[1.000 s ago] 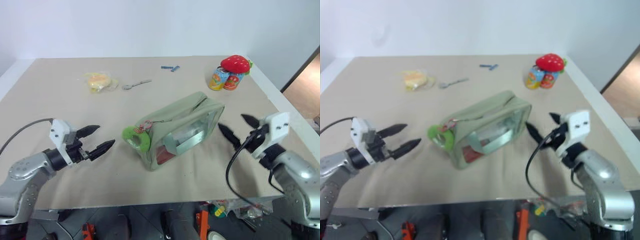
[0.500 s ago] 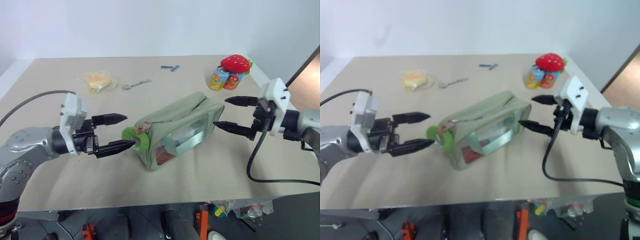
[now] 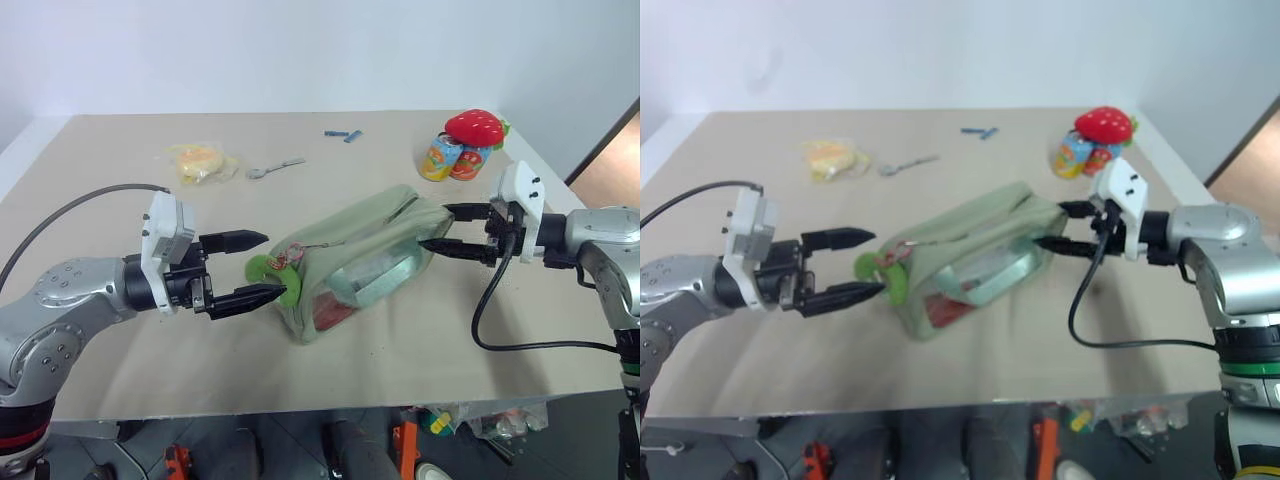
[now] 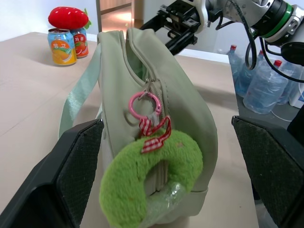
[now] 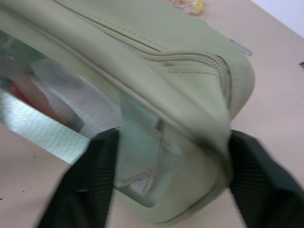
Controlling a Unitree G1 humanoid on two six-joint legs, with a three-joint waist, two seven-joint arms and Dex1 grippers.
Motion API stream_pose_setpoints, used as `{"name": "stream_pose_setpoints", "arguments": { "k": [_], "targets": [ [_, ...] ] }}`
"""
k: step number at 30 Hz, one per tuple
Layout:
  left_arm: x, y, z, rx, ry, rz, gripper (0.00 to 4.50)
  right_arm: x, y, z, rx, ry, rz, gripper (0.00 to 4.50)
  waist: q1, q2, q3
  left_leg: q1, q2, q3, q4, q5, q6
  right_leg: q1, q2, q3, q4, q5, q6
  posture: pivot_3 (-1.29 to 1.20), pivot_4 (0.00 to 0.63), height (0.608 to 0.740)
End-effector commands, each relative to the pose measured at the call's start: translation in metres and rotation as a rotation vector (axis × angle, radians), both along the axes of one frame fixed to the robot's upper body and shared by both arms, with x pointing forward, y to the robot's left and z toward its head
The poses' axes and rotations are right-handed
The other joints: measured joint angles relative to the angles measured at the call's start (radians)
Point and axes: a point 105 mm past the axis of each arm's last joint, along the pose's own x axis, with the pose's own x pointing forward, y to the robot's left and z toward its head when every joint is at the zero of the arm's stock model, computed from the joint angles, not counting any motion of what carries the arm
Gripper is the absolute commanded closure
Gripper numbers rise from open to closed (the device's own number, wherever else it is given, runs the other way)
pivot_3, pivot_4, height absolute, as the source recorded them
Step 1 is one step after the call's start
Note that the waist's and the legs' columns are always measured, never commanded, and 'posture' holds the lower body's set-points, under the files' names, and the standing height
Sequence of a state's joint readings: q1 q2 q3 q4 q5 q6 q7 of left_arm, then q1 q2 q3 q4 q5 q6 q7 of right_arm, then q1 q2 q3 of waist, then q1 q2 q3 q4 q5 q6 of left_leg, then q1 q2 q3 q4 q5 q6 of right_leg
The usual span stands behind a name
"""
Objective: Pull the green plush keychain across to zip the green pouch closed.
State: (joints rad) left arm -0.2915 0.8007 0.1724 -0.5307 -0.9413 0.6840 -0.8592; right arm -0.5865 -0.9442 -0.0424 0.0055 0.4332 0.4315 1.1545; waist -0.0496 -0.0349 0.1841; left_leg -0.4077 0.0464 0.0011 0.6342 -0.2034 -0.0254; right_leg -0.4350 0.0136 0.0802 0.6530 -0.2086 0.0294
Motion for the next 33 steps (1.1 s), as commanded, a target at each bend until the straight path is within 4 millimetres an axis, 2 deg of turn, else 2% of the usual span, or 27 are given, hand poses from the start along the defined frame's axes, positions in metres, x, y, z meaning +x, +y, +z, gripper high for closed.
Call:
{"name": "stream_pose_setpoints", "arguments": {
  "k": [1, 3, 4, 12, 21, 26, 28, 29, 33],
  "targets": [
    [-0.002, 0.003, 0.006, -0.001, -0.048, 0.017, 0.00, -0.006, 0.009, 0.015, 0.043, -0.041, 0.047, 2.89, -0.001, 0.000, 0.000, 0.000, 0.000, 0.000, 0.000, 0.000, 0.000, 0.000, 0.000, 0.000, 0.000, 0.000, 0.000, 0.00, 0.150, 0.740],
    [-0.001, 0.003, 0.007, -0.006, -0.048, 0.022, 0.00, -0.006, 0.011, 0.016, 0.051, -0.042, 0.049, 3.64, 0.000, 0.000, 0.000, 0.000, 0.000, 0.000, 0.000, 0.000, 0.000, 0.000, 0.000, 0.000, 0.002, 0.000, 0.000, 0.00, 0.150, 0.740],
    [-0.001, 0.004, 0.007, -0.006, -0.048, 0.022, 0.00, -0.007, 0.011, 0.017, 0.053, -0.043, 0.048, 3.87, 0.000, 0.000, 0.000, 0.000, 0.000, 0.000, 0.001, 0.000, 0.000, 0.000, 0.000, 0.000, 0.002, 0.000, -0.001, 0.00, 0.150, 0.740],
    [0.006, 0.006, 0.008, -0.007, -0.055, 0.034, 0.00, -0.006, 0.020, 0.029, 0.142, -0.097, 0.009, 3.87, 0.000, 0.000, 0.000, 0.000, 0.000, 0.000, 0.002, 0.000, 0.000, 0.000, 0.000, 0.000, 0.003, -0.001, -0.002, 0.00, 0.150, 0.740],
    [0.013, 0.008, 0.008, -0.007, -0.076, 0.060, 0.00, -0.005, 0.017, 0.037, 0.198, -0.141, -0.084, 3.87, 0.002, 0.000, 0.000, 0.000, 0.000, 0.000, 0.002, 0.000, 0.000, 0.000, 0.000, 0.000, 0.003, -0.001, -0.001, 0.00, 0.150, 0.740],
    [0.012, 0.005, 0.010, -0.012, -0.077, 0.043, 0.00, -0.014, 0.019, 0.027, 0.201, -0.103, -0.073, 3.87, 0.002, 0.000, 0.000, -0.001, 0.000, 0.000, 0.002, 0.000, 0.000, 0.000, 0.000, 0.000, 0.003, 0.001, 0.001, 0.00, 0.150, 0.740],
    [0.012, 0.004, 0.011, -0.012, -0.079, 0.036, 0.00, -0.019, 0.020, 0.020, 0.196, -0.071, -0.053, 4.36, 0.002, 0.000, 0.000, 0.000, 0.000, 0.000, 0.002, 0.000, 0.000, 0.000, 0.000, 0.000, 0.003, 0.001, 0.001, 0.00, 0.150, 0.740],
    [0.012, 0.004, 0.012, -0.012, -0.082, 0.034, 0.00, -0.022, 0.021, 0.018, 0.191, -0.060, -0.042, 4.47, 0.001, 0.000, 0.000, 0.000, 0.000, 0.000, 0.002, 0.000, 0.000, 0.000, 0.000, 0.000, 0.003, 0.001, 0.001, 0.00, 0.150, 0.740],
    [0.013, 0.004, 0.016, -0.010, -0.094, 0.027, 0.00, -0.027, 0.022, 0.013, 0.173, -0.058, -0.014, 4.47, 0.000, 0.000, 0.000, 0.000, 0.000, 0.000, 0.002, 0.000, 0.000, 0.000, 0.001, 0.001, 0.004, 0.001, 0.001, 0.00, 0.150, 0.740]
  ]
}}
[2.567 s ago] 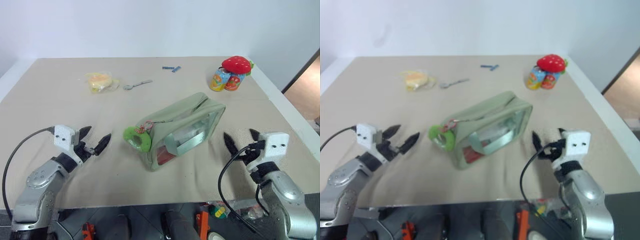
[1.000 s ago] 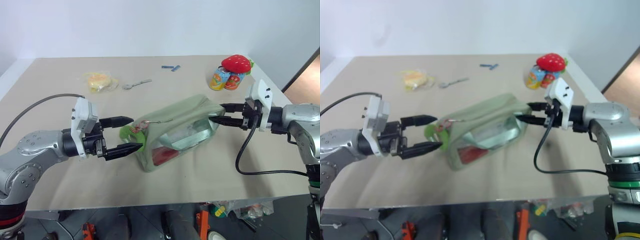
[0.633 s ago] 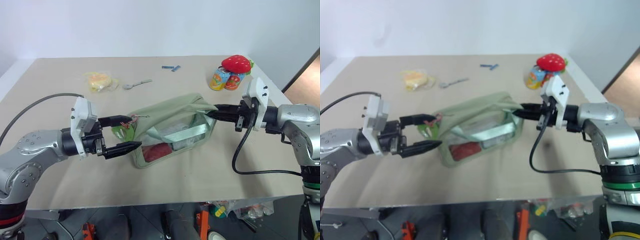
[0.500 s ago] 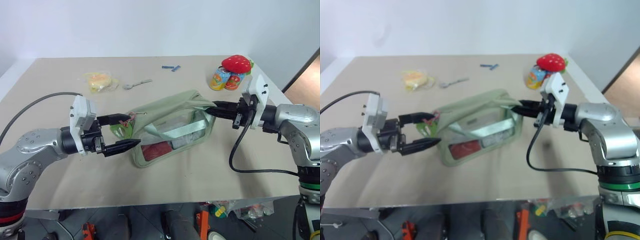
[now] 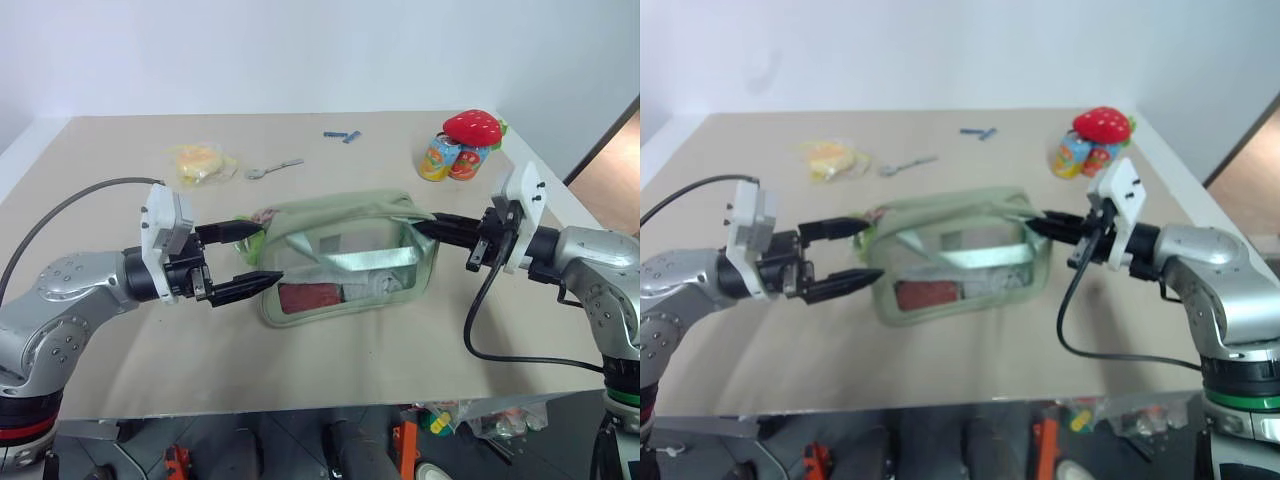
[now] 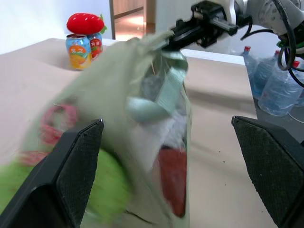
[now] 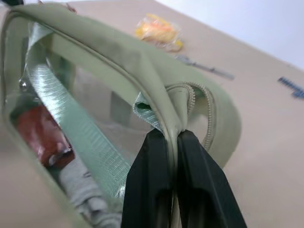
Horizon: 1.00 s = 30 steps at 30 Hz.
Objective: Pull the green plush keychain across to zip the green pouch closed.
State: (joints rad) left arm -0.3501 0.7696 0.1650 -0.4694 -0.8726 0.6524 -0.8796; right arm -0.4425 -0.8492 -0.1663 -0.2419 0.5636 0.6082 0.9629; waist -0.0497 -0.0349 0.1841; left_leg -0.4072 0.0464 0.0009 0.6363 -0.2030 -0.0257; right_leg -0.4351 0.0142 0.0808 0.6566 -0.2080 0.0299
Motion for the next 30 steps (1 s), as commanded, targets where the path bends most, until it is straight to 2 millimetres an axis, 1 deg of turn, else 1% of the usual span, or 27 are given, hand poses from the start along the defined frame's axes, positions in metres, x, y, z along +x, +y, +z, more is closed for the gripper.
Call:
{"name": "stream_pose_setpoints", "arguments": {
  "k": [1, 6, 14, 17, 23, 30],
  "targets": [
    [0.000, 0.000, 0.009, 0.001, -0.042, -0.005, 0.00, -0.009, 0.002, 0.016, -0.008, -0.079, 0.035, 4.47, -0.001, 0.000, 0.000, 0.000, 0.000, 0.000, 0.000, 0.000, 0.000, 0.000, 0.000, 0.000, 0.000, 0.000, -0.001, 0.00, 0.150, 0.740],
    [-0.001, 0.000, 0.007, 0.010, -0.035, -0.007, 0.00, -0.006, 0.000, 0.025, -0.004, -0.149, 0.011, 4.47, 0.000, 0.000, 0.000, 0.001, 0.000, 0.000, 0.001, 0.001, 0.000, 0.000, 0.000, 0.000, 0.001, -0.001, -0.002, 0.00, 0.150, 0.740],
    [-0.001, 0.001, 0.004, 0.019, -0.026, -0.008, 0.00, -0.011, 0.002, 0.026, 0.006, -0.153, 0.044, 4.47, 0.000, 0.000, 0.000, 0.000, 0.000, 0.000, 0.000, 0.001, 0.000, 0.000, 0.000, 0.000, 0.001, -0.001, -0.002, 0.00, 0.150, 0.740],
    [0.000, 0.002, 0.003, 0.022, -0.025, -0.006, 0.00, -0.009, 0.002, 0.028, 0.016, -0.184, 0.031, 4.47, 0.000, 0.000, 0.000, 0.000, 0.000, 0.000, 0.001, 0.001, 0.000, 0.000, 0.000, 0.001, 0.001, -0.001, -0.002, 0.00, 0.150, 0.740],
    [0.000, 0.002, 0.001, 0.032, -0.025, -0.006, 0.00, -0.003, 0.008, 0.042, 0.070, -0.271, 0.004, 4.47, 0.000, 0.000, 0.000, 0.000, 0.000, 0.000, 0.001, 0.001, 0.000, 0.000, 0.000, 0.001, 0.001, -0.001, -0.002, 0.00, 0.150, 0.740],
    [0.001, 0.003, 0.001, 0.037, -0.029, -0.002, 0.00, 0.001, 0.010, 0.053, 0.126, -0.304, -0.012, 4.47, 0.002, 0.000, 0.000, 0.000, 0.000, 0.000, 0.001, 0.001, 0.000, 0.000, 0.000, 0.001, 0.001, -0.001, -0.002, 0.00, 0.150, 0.740]
  ]
}}
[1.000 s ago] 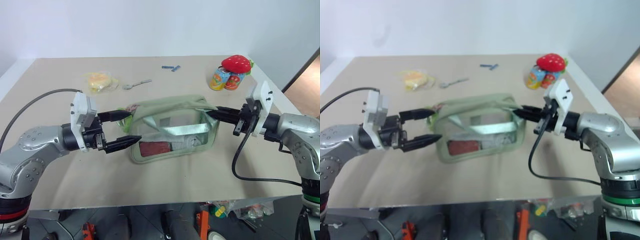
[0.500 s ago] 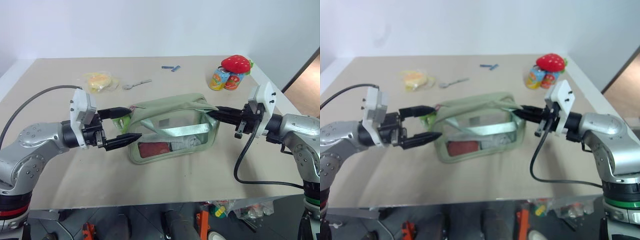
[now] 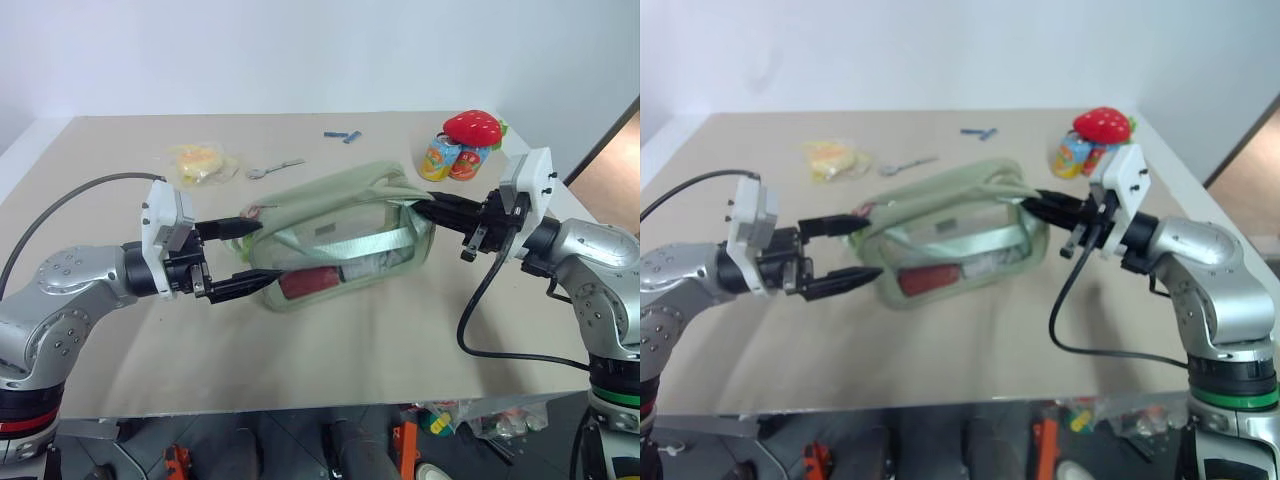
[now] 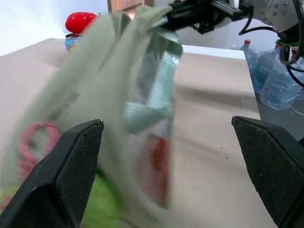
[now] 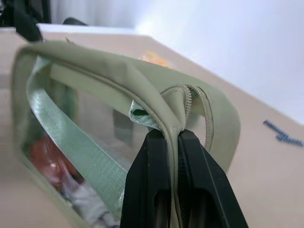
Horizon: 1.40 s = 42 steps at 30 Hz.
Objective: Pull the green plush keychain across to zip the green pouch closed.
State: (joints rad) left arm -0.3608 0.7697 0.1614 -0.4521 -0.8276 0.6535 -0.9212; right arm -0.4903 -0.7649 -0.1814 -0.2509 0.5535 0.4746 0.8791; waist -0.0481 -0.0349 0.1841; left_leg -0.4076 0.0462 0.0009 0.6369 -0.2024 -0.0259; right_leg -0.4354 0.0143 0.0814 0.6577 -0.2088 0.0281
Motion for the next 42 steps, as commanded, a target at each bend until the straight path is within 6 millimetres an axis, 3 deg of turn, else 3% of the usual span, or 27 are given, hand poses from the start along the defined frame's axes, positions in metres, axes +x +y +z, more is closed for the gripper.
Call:
{"name": "stream_pose_setpoints", "arguments": {
  "k": [1, 8, 17, 23, 31, 34, 36, 42],
  "targets": [
    [-0.001, 0.001, 0.003, 0.006, -0.024, 0.002, 0.00, -0.005, -0.002, 0.025, 0.042, -0.102, -0.007, 4.47, 0.000, 0.000, 0.000, 0.000, 0.000, 0.000, 0.000, 0.000, 0.000, 0.000, 0.000, 0.000, 0.000, 0.000, 0.000, 0.00, 0.150, 0.740],
    [-0.002, 0.001, 0.002, 0.009, -0.023, 0.001, 0.00, -0.006, -0.005, 0.015, 0.010, -0.074, -0.005, 4.47, 0.000, 0.000, 0.000, 0.000, 0.000, 0.000, 0.000, 0.000, 0.000, 0.000, 0.000, 0.000, 0.000, 0.001, 0.001, 0.00, 0.150, 0.740],
    [0.000, 0.002, 0.000, 0.018, -0.024, 0.005, 0.00, -0.014, 0.004, 0.022, 0.020, -0.066, 0.061, 4.47, 0.000, 0.000, 0.000, 0.000, 0.000, 0.000, 0.000, 0.000, 0.000, 0.000, 0.000, 0.000, 0.000, 0.001, 0.001, 0.00, 0.150, 0.740],
    [0.001, 0.003, 0.000, 0.018, -0.023, 0.009, 0.00, -0.020, 0.004, 0.000, -0.039, -0.024, 0.090, 4.47, 0.000, 0.000, 0.000, 0.000, 0.000, 0.000, 0.000, 0.000, 0.000, 0.000, 0.000, 0.000, 0.000, 0.001, 0.001, 0.00, 0.150, 0.740],
    [0.009, 0.003, 0.004, -0.025, -0.024, 0.051, 0.00, -0.011, -0.003, -0.033, -0.145, 0.045, 0.069, 4.47, -0.004, 0.000, 0.000, 0.002, 0.000, 0.000, 0.001, 0.000, 0.000, 0.000, 0.001, 0.001, 0.003, 0.000, -0.001, 0.00, 0.150, 0.740],
    [0.024, 0.017, 0.011, -0.125, -0.002, 0.154, 0.00, -0.005, -0.003, -0.037, -0.169, 0.040, 0.066, 4.47, -0.004, 0.000, 0.000, 0.003, 0.000, 0.000, 0.001, 0.001, 0.000, 0.000, 0.001, 0.001, 0.005, -0.001, -0.001, 0.00, 0.150, 0.740],
    [0.041, 0.037, 0.011, -0.180, 0.028, 0.284, 0.00, -0.003, -0.002, -0.038, -0.185, 0.026, 0.072, 4.47, -0.005, 0.000, 0.000, 0.004, 0.000, 0.000, 0.002, 0.001, 0.001, 0.000, 0.001, 0.001, 0.006, 0.000, -0.002, 0.00, 0.150, 0.740],
    [0.072, 0.072, -0.012, -0.182, 0.117, 0.511, 0.00, -0.003, 0.002, -0.043, -0.202, 0.013, 0.092, 4.47, -0.007, 0.000, 0.000, 0.005, 0.000, 0.000, 0.001, 0.002, 0.002, 0.000, 0.002, 0.001, 0.008, 0.000, -0.003, 0.00, 0.150, 0.740]
  ]
}}
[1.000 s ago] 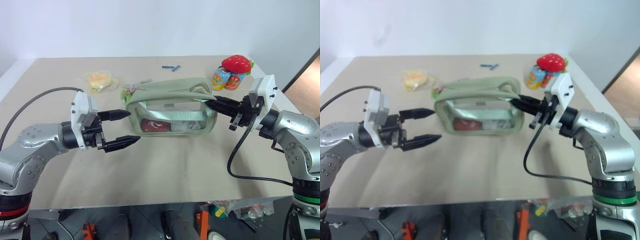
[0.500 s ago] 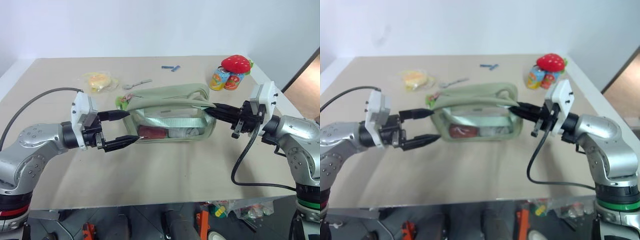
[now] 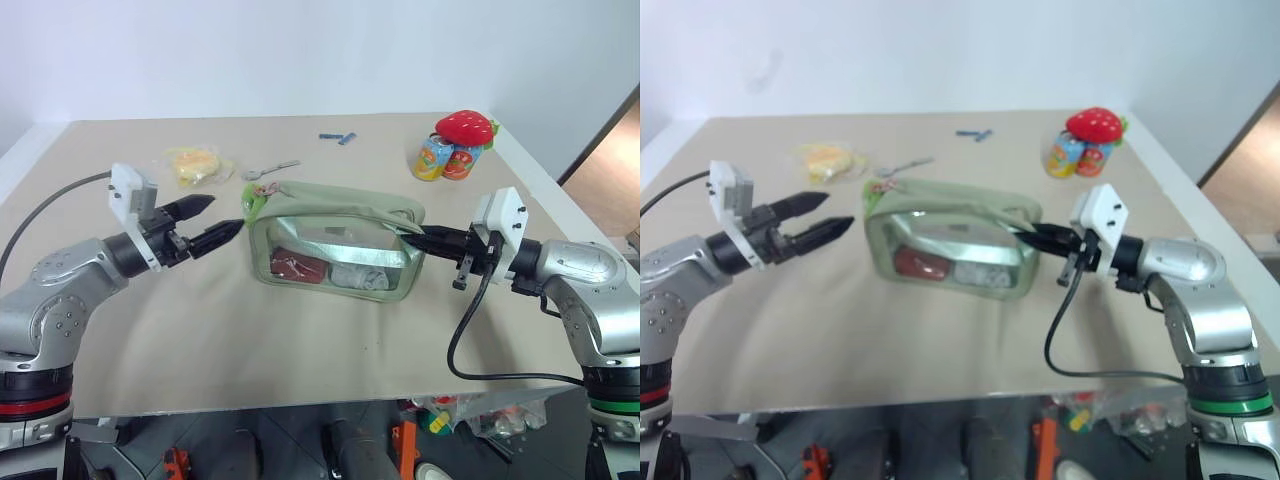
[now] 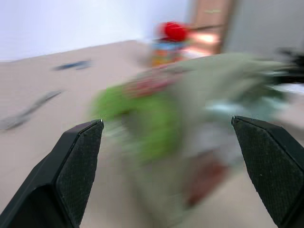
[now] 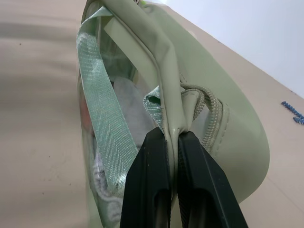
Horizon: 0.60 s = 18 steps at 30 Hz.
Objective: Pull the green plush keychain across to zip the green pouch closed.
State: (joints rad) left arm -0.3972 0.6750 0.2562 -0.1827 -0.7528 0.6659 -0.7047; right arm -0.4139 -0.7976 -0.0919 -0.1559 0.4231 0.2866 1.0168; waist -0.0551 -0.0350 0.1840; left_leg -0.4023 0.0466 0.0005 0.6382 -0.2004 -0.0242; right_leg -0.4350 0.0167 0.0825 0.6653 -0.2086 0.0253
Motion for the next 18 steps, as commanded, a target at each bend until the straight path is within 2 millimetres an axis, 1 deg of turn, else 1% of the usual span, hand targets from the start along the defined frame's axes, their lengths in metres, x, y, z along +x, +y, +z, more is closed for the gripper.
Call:
{"name": "stream_pose_setpoints", "arguments": {
  "k": [1, 3, 6, 12, 15, 18],
  "targets": [
    [0.013, 0.015, 0.000, -0.014, 0.017, 0.087, 0.00, -0.003, 0.006, 0.000, -0.021, -0.023, 0.034, 4.47, 0.000, 0.000, 0.000, 0.000, 0.000, 0.000, 0.000, 0.000, 0.000, 0.000, 0.000, 0.000, 0.000, 0.000, 0.000, 0.00, 0.150, 0.740],
    [0.020, 0.018, -0.005, -0.027, 0.038, 0.113, 0.00, -0.004, 0.007, -0.002, -0.027, -0.025, 0.043, 4.47, -0.001, 0.000, 0.000, -0.001, 0.000, 0.000, 0.000, 0.000, 0.000, 0.000, 0.000, 0.000, 0.000, 0.000, 0.000, 0.00, 0.150, 0.740],
    [0.029, 0.005, -0.010, -0.122, 0.088, 0.067, 0.00, -0.004, 0.009, -0.001, -0.026, -0.027, 0.047, 4.47, 0.000, -0.001, 0.000, -0.001, 0.000, 0.000, 0.000, 0.000, 0.000, 0.000, 0.000, 0.000, 0.000, 0.000, 0.000, 0.00, 0.150, 0.740],
    [0.033, -0.013, -0.018, -0.261, 0.186, -0.056, 0.00, -0.004, 0.009, 0.000, -0.033, -0.034, 0.049, 4.47, -0.008, -0.001, 0.000, 0.000, 0.000, 0.000, 0.000, 0.000, 0.000, 0.000, 0.000, 0.000, 0.000, 0.003, 0.004, 0.00, 0.150, 0.740],
    [0.038, -0.015, -0.016, -0.371, 0.230, -0.087, 0.00, -0.005, 0.010, 0.000, -0.038, -0.035, 0.049, 4.47, -0.009, -0.001, 0.000, -0.001, 0.000, -0.001, 0.000, 0.000, 0.000, 0.000, 0.001, 0.000, 0.000, 0.003, 0.004, 0.00, 0.150, 0.740],
    [0.042, -0.014, -0.015, -0.434, 0.246, -0.093, 0.00, -0.006, 0.010, -0.001, -0.042, -0.036, 0.046, 4.47, -0.011, -0.001, 0.000, -0.001, 0.000, -0.001, 0.000, 0.000, 0.000, 0.000, 0.001, 0.000, 0.000, 0.003, 0.004, 0.00, 0.150, 0.740]
  ]
}}
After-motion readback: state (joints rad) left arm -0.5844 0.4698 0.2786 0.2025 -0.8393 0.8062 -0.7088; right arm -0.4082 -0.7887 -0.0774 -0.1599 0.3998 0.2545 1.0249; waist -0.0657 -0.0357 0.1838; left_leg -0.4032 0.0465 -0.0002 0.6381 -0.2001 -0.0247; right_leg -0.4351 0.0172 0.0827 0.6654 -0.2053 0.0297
